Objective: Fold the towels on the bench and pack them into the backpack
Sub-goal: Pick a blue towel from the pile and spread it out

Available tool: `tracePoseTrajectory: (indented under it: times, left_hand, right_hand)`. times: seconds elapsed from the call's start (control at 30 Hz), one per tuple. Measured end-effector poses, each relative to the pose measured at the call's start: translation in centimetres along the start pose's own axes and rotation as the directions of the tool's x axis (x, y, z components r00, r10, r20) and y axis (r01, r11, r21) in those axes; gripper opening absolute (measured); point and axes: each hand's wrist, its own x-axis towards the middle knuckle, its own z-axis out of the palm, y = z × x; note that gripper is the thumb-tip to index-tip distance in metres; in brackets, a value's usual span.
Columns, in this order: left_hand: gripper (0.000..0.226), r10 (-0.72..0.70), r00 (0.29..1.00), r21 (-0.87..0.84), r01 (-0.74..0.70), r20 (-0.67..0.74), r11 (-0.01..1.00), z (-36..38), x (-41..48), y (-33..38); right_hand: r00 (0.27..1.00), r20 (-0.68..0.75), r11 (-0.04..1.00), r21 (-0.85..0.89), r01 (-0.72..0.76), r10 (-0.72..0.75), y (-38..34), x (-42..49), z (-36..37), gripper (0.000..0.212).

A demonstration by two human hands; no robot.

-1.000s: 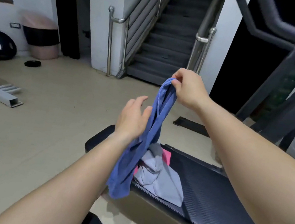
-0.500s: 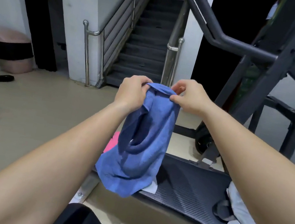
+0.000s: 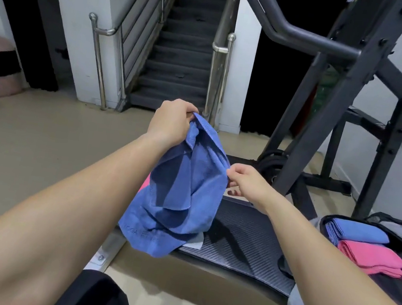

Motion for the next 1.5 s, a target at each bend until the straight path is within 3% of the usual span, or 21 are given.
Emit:
tracePoseTrajectory:
  times: [0.13, 0.23, 0.33, 0.43, 0.6, 0.67, 0.83, 0.93, 1.1, 1.3, 1.37, 1.5]
  left_hand:
    - [0.019, -0.039, 0.998, 0.226, 0.028, 0.048, 0.974, 1.0, -0.3, -1.8]
    - [0.024, -0.034, 0.999, 0.26, 0.024, 0.035, 0.965, 1.5, 0.2, -2.2]
    - [0.024, -0.03, 1.0, 0.183, 0.028, 0.006, 0.983, 1.4, 1.4, -1.3]
    - [0.021, 0.047, 0.998, -0.01, -0.047, 0.029, 0.999, 1.8, 2.1, 0.5]
    - [0.036, 0.201, 0.966, -0.272, -0.152, 0.161, 0.95, 3.9, 1.2, 2.9]
    - [0.028, 0.247, 0.942, -0.322, -0.167, 0.226, 0.932, 4.8, 0.6, 3.1]
    - [0.01, 0.181, 0.954, -0.227, -0.127, 0.237, 0.966, 6.5, -0.3, 2.2]
    - [0.011, 0.154, 0.965, -0.177, -0.117, 0.212, 0.977, 7.0, -0.5, 1.8]
    - [0.009, 0.059, 0.991, -0.117, -0.044, 0.12, 0.992, 6.6, 0.1, 0.6]
    - [0.015, -0.051, 0.998, -0.098, 0.047, -0.033, 0.994, 5.6, 1.5, -0.8]
    - [0.016, -0.084, 0.995, -0.085, 0.078, -0.062, 0.993, 5.1, 1.7, -1.3]
    - [0.018, -0.126, 0.988, -0.062, 0.121, -0.087, 0.991, 4.1, 2.0, -2.1]
  right_hand:
    - [0.978, -0.189, 0.991, -0.11, 0.071, -0.091, -0.9, 0.9, -2.1, 0.027]
    - [0.945, -0.265, 0.969, -0.201, 0.142, -0.194, -4.0, 1.8, -4.5, 0.026]
    - [0.888, -0.313, 0.914, -0.335, 0.228, -0.337, -8.5, 2.6, -6.6, 0.029]
    - [0.885, -0.274, 0.889, -0.376, 0.262, -0.377, -11.3, 2.9, -7.2, 0.024]
    - [0.918, -0.177, 0.837, -0.498, 0.227, -0.354, -10.7, 3.3, -5.4, 0.019]
    - [0.92, -0.185, 0.828, -0.522, 0.205, -0.345, -9.5, 3.3, -4.9, 0.017]
    - [0.926, -0.224, 0.874, -0.451, 0.179, -0.305, -6.0, 2.7, -4.4, 0.026]
    - [0.957, -0.144, 0.914, -0.362, 0.185, -0.251, -3.7, 2.0, -4.3, 0.022]
    - [0.997, -0.012, 0.981, -0.184, 0.067, -0.07, 2.7, 0.9, -3.4, 0.027]
    - [0.986, 0.11, 0.968, -0.231, -0.096, 0.124, 9.2, -0.8, -2.3, 0.032]
    - [0.991, 0.062, 0.945, -0.313, -0.097, 0.122, 9.4, -0.8, -3.2, 0.039]
    - [0.966, -0.246, 0.905, -0.423, -0.037, -0.076, 5.2, 0.7, -7.8, 0.041]
